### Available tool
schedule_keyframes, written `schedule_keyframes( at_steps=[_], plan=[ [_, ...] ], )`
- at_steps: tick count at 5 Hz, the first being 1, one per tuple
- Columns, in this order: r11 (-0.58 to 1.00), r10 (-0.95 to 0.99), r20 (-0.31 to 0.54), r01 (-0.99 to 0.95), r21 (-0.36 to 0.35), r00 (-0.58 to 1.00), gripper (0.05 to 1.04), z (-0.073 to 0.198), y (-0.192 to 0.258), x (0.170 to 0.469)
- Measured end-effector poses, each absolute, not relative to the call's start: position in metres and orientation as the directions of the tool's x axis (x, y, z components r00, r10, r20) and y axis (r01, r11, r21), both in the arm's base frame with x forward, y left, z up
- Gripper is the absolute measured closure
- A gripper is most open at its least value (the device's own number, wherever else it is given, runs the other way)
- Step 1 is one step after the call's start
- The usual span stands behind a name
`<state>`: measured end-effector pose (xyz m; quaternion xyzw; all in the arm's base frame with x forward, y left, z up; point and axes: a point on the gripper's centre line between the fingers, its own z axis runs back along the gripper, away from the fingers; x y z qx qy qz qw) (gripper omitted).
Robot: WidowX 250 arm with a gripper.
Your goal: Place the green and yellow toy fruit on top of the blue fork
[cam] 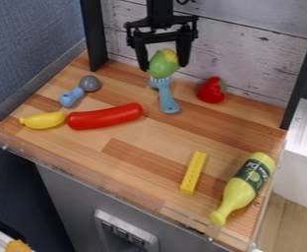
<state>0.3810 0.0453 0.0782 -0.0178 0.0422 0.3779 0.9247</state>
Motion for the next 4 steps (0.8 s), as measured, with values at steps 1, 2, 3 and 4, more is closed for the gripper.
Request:
schedule_keyframes(
  at_steps=[1,2,3,4],
  plan=[
    [0.588,0.806,-0.086,-0.809,0.008,0.585,0.088,0.078,0.043,0.382],
    [0.562,0.825,-0.083,-0.827,0.001,0.560,0.088,0.067,0.040,0.381],
    [0.641,0.765,-0.098,-0.768,0.006,0.637,0.087,0.043,0.035,0.378],
    [0.753,0.654,-0.107,-0.658,-0.007,0.749,0.085,0.025,0.034,0.378]
  ],
)
